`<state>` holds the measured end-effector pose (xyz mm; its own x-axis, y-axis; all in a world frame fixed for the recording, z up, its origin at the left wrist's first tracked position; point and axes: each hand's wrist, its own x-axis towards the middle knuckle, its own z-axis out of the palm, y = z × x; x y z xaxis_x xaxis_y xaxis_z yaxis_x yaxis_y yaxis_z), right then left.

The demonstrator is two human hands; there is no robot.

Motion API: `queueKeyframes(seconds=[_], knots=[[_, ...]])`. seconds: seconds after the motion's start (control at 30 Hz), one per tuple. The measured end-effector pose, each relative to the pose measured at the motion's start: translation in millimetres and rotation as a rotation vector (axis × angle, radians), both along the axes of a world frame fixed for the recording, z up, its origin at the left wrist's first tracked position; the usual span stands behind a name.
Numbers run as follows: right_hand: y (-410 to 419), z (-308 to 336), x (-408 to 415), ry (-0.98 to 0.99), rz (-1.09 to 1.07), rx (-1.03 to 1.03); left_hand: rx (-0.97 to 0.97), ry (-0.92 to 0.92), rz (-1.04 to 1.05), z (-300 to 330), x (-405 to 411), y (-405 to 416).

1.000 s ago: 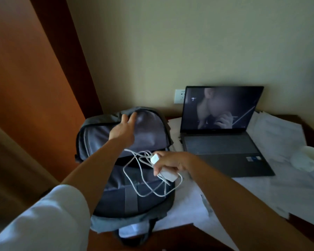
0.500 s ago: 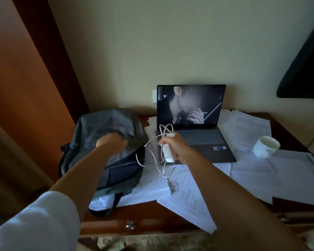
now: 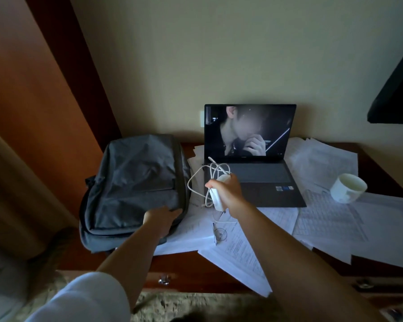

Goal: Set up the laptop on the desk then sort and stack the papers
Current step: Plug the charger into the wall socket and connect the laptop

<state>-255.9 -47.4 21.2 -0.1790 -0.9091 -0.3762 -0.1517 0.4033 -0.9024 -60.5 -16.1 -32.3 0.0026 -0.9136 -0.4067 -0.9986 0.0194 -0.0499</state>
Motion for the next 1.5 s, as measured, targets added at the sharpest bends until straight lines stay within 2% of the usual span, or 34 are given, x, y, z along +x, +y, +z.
queueKeyframes(seconds=[0.1,0.2,0.27,0.37,0.5,0.57,0.6,0.67,0.73,0.8,0.9,1.0,1.07,1.23,1.4,1.5], knots=[[-4,-6,3,0.000,-0.010,0.025,0.002,0.132,0.094,-1,-1,-7],[-13,-9,8,0.029,-0.019,0.007,0.005,0.114,0.167,3,3,-11],[-20,-6,10,0.114,-0.002,-0.016,0.122,0.159,0.264,7,8,-16],[-32,1,20,0.294,0.111,-0.120,0.287,0.161,0.219,19,12,-22],[-44,8,54,0.452,0.282,-0.309,0.452,0.284,0.195,23,23,-40],[-48,8,75,0.502,0.403,-0.367,0.481,0.435,0.324,26,36,-48],[-49,7,84,0.520,0.442,-0.386,0.441,0.574,0.478,26,44,-54],[-51,0,99,0.540,0.492,-0.430,0.186,0.844,0.796,25,60,-66],[-54,-10,110,0.571,0.548,-0.439,-0.057,0.984,1.013,20,75,-78],[-60,-20,115,0.620,0.604,-0.402,-0.244,1.032,1.086,17,79,-88],[-68,-32,114,0.693,0.695,-0.304,-0.495,0.831,1.031,12,73,-95],[-71,-38,105,0.725,0.664,-0.273,-0.686,0.863,0.871,16,48,-100],[-73,-38,92,0.708,0.615,-0.233,-0.658,0.902,0.705,12,31,-109],[-85,-37,42,0.544,0.551,-0.059,-0.367,0.964,0.472,11,-15,-136],[-82,-28,-19,0.373,0.613,0.186,-0.438,0.846,0.492,8,-64,-144],[-79,-27,-48,0.449,0.651,0.159,-0.430,0.795,0.485,5,-93,-147]])
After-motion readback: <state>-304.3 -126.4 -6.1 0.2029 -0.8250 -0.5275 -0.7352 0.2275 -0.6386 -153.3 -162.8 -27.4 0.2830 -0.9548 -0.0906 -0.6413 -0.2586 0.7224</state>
